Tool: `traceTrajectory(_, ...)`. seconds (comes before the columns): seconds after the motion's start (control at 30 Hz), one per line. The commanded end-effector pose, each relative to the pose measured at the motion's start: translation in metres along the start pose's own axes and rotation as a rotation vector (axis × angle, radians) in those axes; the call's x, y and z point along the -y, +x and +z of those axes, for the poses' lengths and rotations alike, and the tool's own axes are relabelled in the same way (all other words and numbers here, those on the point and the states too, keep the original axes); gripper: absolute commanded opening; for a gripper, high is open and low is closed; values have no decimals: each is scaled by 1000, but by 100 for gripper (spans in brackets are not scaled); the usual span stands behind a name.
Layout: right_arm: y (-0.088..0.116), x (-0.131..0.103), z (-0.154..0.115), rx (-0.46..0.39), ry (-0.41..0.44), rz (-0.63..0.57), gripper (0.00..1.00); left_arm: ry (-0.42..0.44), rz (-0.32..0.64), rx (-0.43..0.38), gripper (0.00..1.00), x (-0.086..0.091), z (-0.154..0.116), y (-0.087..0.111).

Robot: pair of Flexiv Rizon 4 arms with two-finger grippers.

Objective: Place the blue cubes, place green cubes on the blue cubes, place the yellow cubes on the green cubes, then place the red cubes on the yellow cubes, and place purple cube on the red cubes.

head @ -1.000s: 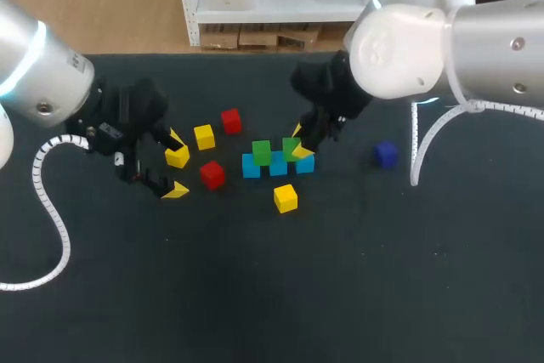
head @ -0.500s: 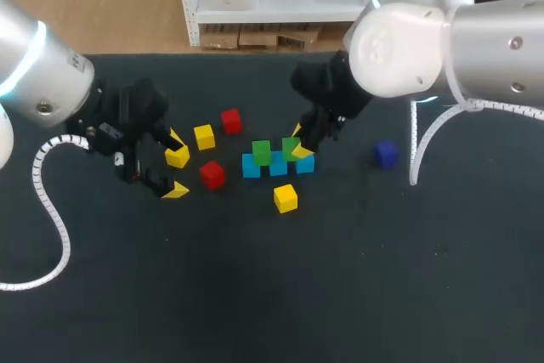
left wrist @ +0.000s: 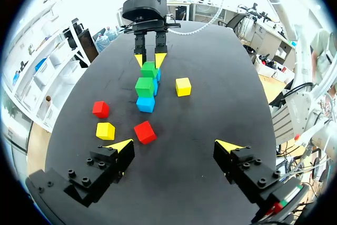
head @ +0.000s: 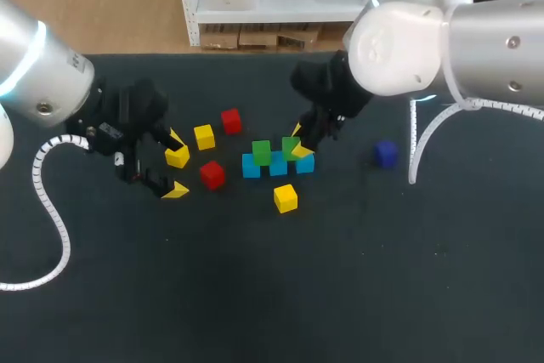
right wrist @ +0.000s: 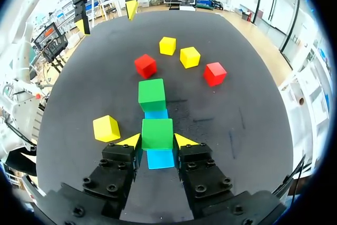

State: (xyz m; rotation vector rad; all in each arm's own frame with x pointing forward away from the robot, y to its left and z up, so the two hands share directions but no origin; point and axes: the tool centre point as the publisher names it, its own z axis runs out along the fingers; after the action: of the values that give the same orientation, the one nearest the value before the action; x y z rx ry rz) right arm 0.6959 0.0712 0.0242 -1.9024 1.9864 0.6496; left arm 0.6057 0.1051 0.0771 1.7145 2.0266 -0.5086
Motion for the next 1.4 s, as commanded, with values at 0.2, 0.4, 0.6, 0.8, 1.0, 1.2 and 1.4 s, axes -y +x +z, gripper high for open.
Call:
traceTrajectory(0.2,0,2,1,1,-4,2,31,0,4,8,100,0,0,2)
traceTrajectory(0.4,1,1,1,1,-7,3,40,0,4,8,100,0,0,2)
traceTrajectory(0.6,1,1,2,2,-9,3,44,0,4,8,100,0,0,2)
traceTrajectory(0.8,1,1,1,2,-8,3,45,0,4,8,100,0,0,2)
traceTrajectory(1.0,0,3,3,6,-10,-4,44,0,4,8,100,0,0,2)
traceTrajectory(1.2,-1,3,4,10,-15,-8,44,0,4,8,100,0,0,2)
traceTrajectory(1.4,-4,4,5,15,-16,-13,42,0,4,8,100,0,0,2)
